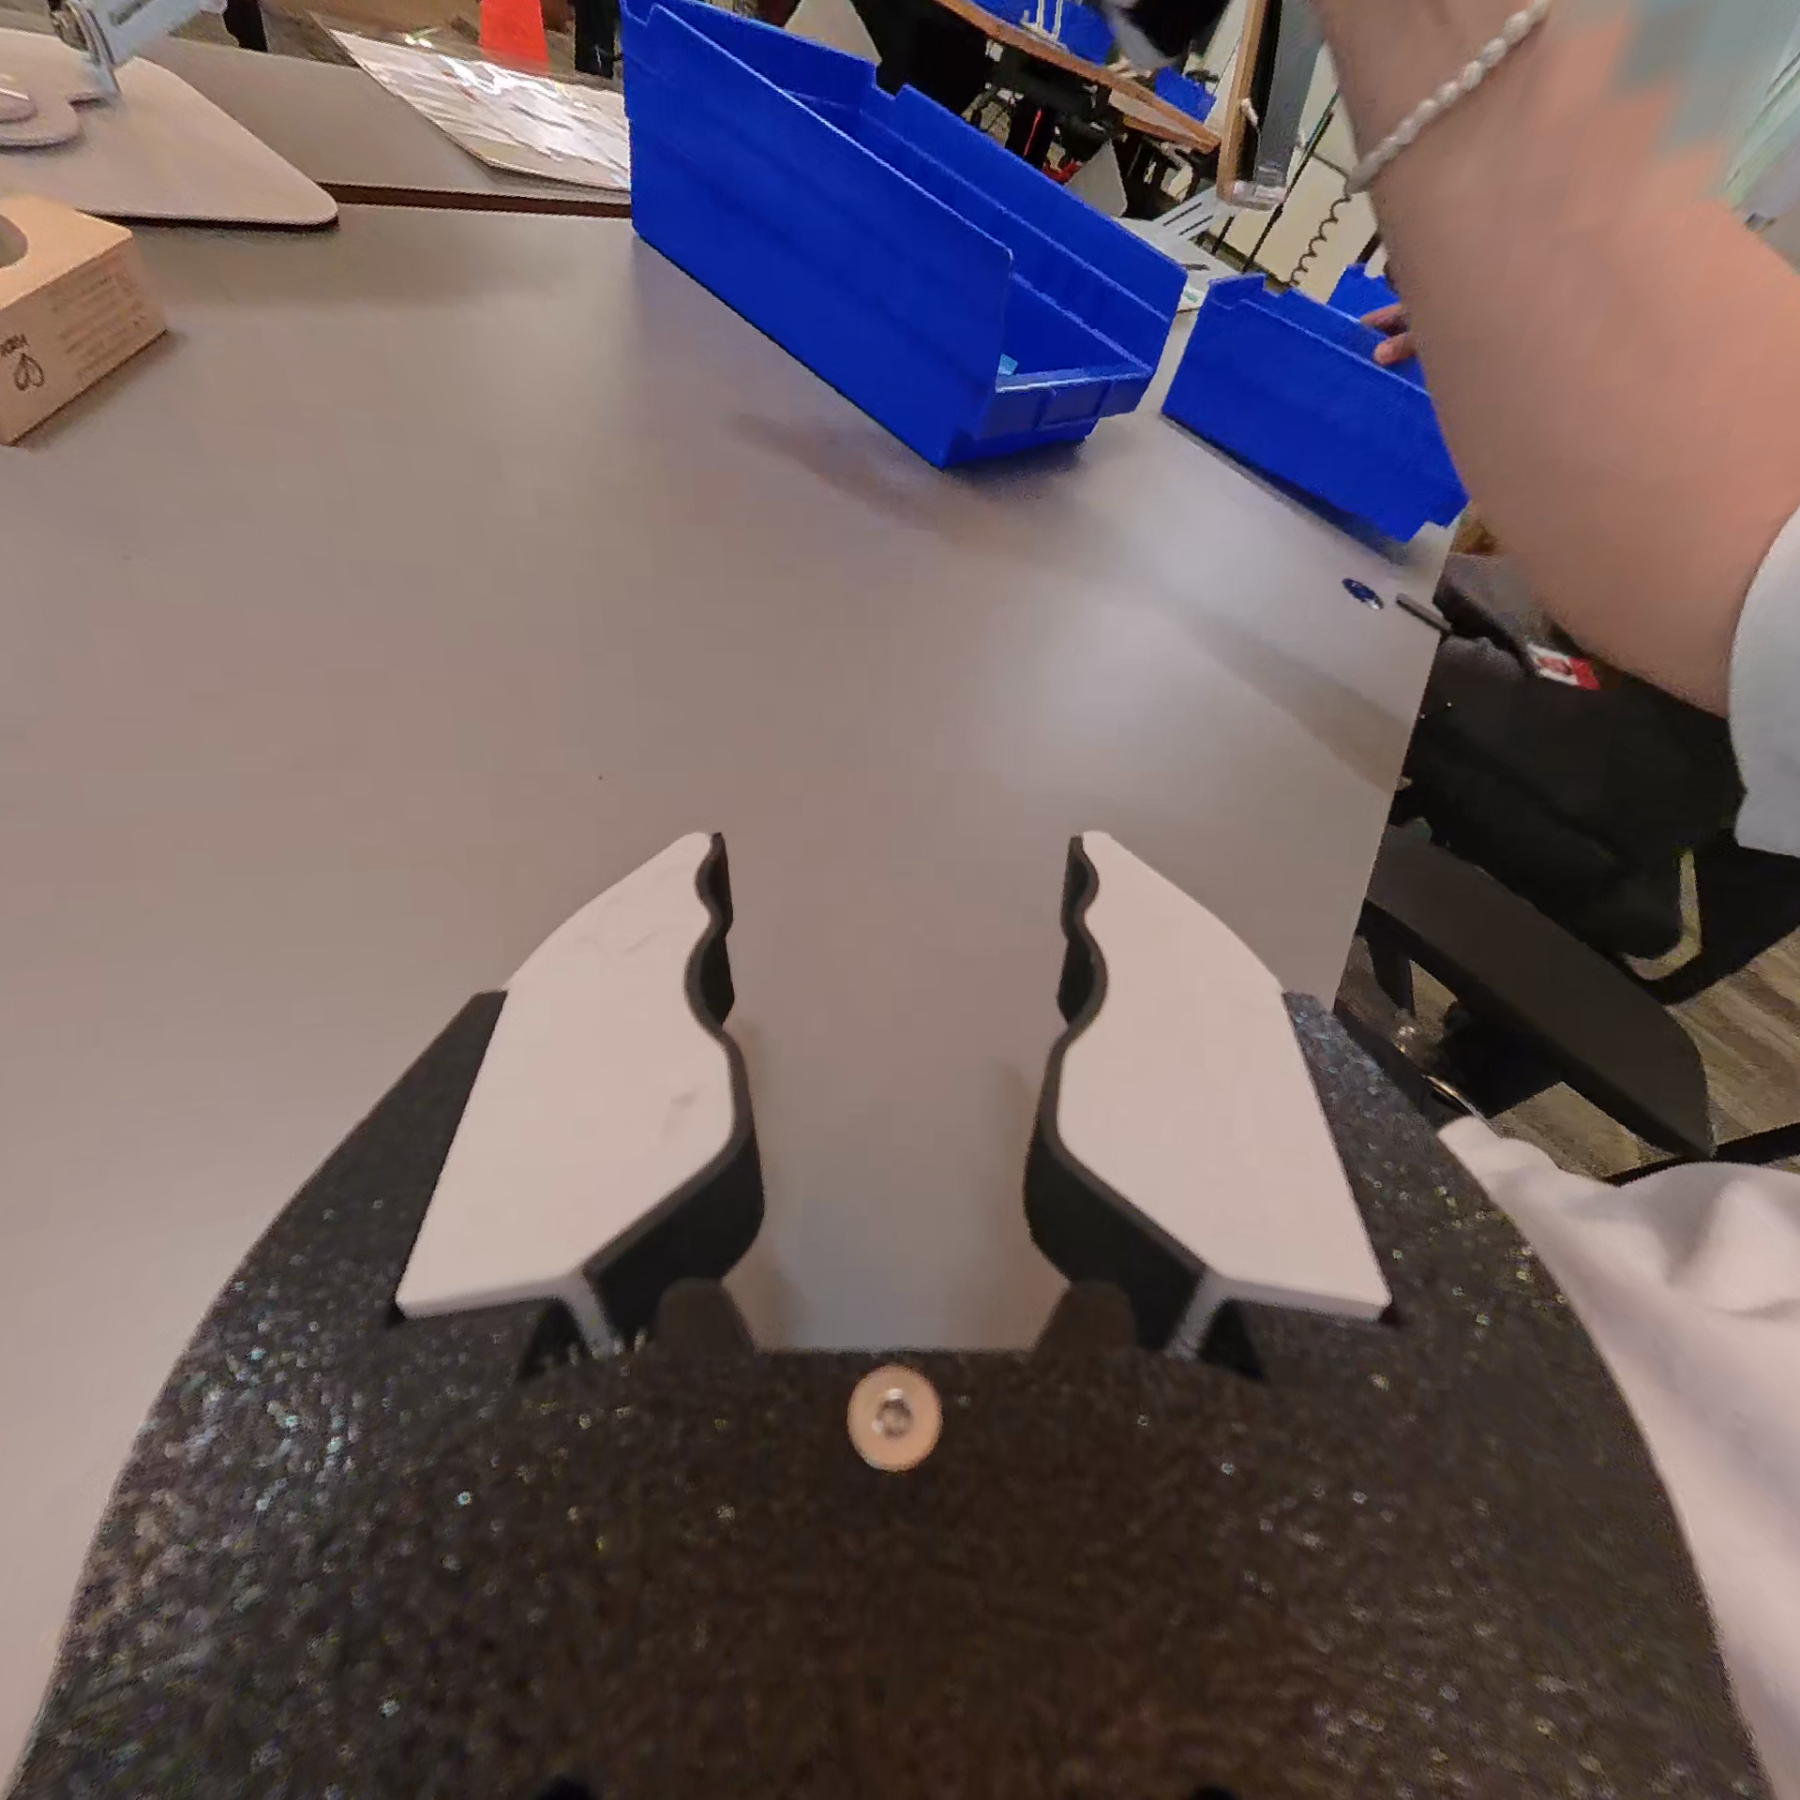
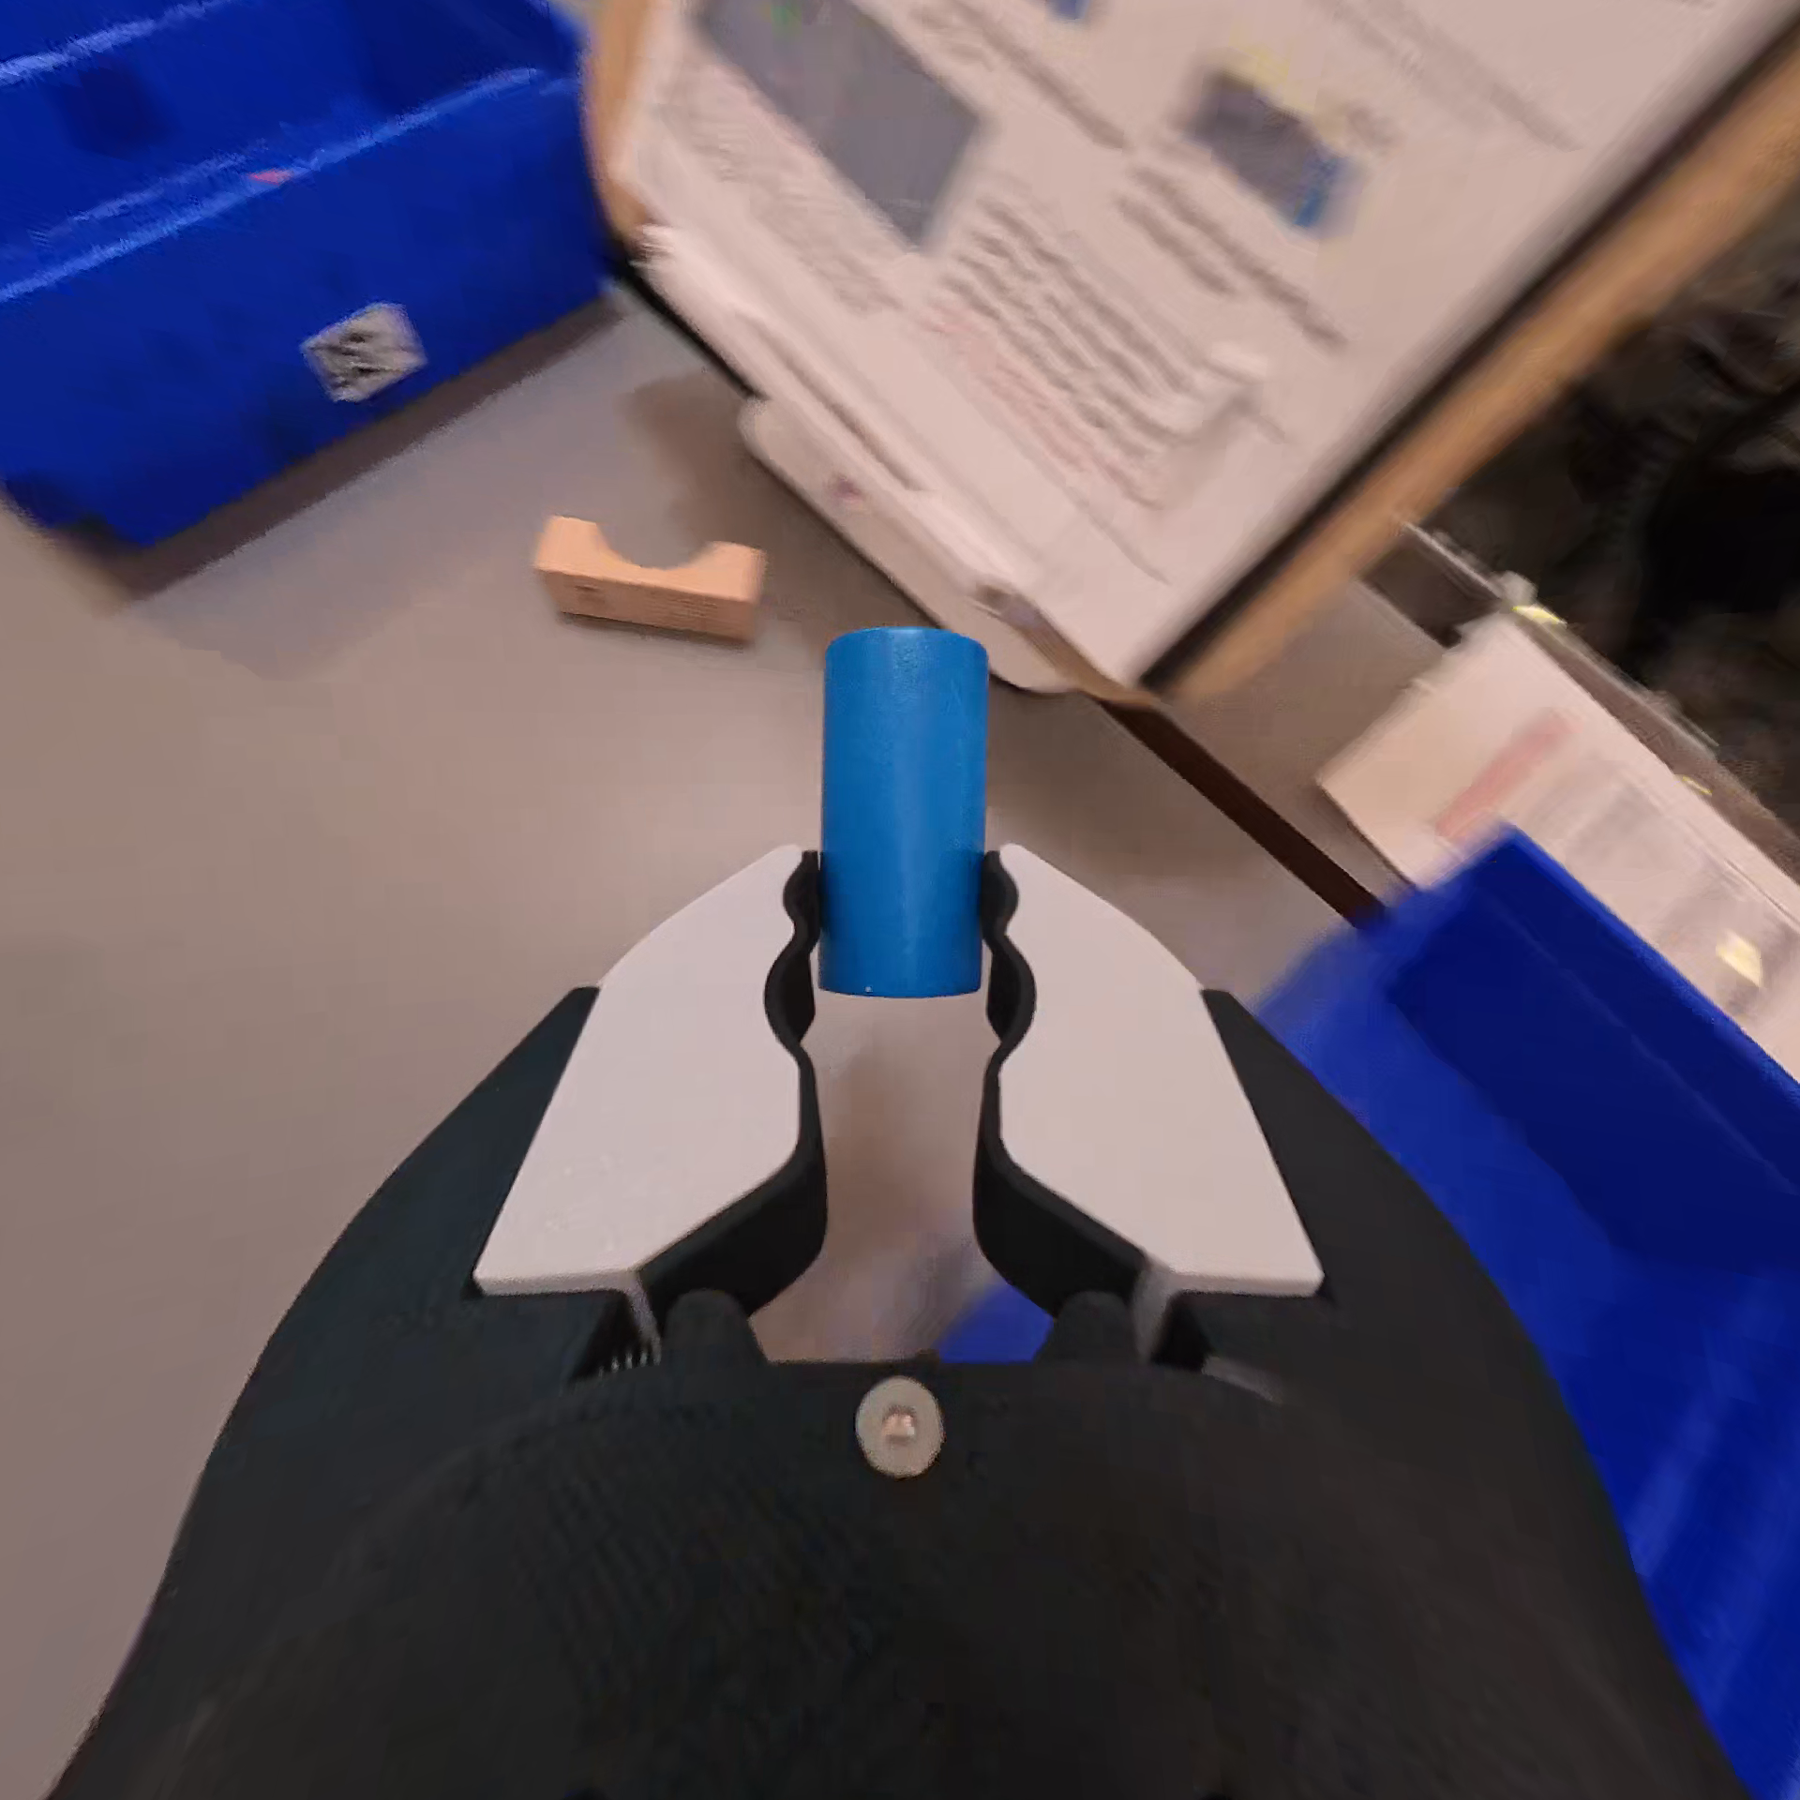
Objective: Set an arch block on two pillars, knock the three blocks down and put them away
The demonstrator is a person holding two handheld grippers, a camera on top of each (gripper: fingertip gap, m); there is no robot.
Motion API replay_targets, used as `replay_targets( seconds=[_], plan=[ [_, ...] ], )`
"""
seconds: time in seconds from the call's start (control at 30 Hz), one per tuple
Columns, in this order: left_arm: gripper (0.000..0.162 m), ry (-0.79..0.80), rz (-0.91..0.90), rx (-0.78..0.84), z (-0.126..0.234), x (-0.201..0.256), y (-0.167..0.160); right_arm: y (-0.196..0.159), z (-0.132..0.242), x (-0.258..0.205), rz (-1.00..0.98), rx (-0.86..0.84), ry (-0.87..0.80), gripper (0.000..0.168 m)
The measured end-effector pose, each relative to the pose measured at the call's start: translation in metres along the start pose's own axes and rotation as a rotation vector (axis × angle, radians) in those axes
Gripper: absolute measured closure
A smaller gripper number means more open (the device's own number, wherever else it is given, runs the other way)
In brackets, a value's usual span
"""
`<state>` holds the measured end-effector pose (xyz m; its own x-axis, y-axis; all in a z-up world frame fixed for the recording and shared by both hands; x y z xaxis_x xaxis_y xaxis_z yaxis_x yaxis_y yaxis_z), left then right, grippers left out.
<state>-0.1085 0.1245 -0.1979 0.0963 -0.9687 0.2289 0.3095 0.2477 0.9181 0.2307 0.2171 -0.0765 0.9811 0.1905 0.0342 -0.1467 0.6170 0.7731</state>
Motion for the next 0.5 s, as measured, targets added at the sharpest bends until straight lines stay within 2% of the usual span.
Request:
replay_targets(
  seconds=[0.1, 0.2, 0.37, 0.5],
  plan=[
    [0.097, -0.003, 0.018, 0.013, -0.002, -0.003, 0.001, -0.031, 0.037, 0.066, -0.132, -0.034, -0.176, 0.136],
    [0.098, -0.01, 0.046, 0.024, -0.005, -0.008, 0.003, -0.082, 0.042, 0.112, -0.264, -0.15, -0.272, 0.135],
    [0.098, -0.029, 0.084, 0.012, -0.015, -0.013, 0.008, -0.141, 0.009, 0.12, -0.308, -0.29, -0.195, 0.135],
    [0.098, -0.026, 0.065, -0.025, -0.023, -0.017, 0.015, -0.165, -0.014, 0.122, -0.298, -0.391, -0.166, 0.135]
  ],
)
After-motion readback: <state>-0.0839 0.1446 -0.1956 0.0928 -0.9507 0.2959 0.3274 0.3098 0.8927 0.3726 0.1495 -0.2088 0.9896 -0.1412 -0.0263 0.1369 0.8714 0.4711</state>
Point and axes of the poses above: each gripper's, where its closed fingertips meet, z back along the fingers, y out of its top, x = y × z across the jaws, the point moved 5 cm from there along z, back along the fingers, and after that the axes turned 7 degrees about -z, right-handed, at the moved point
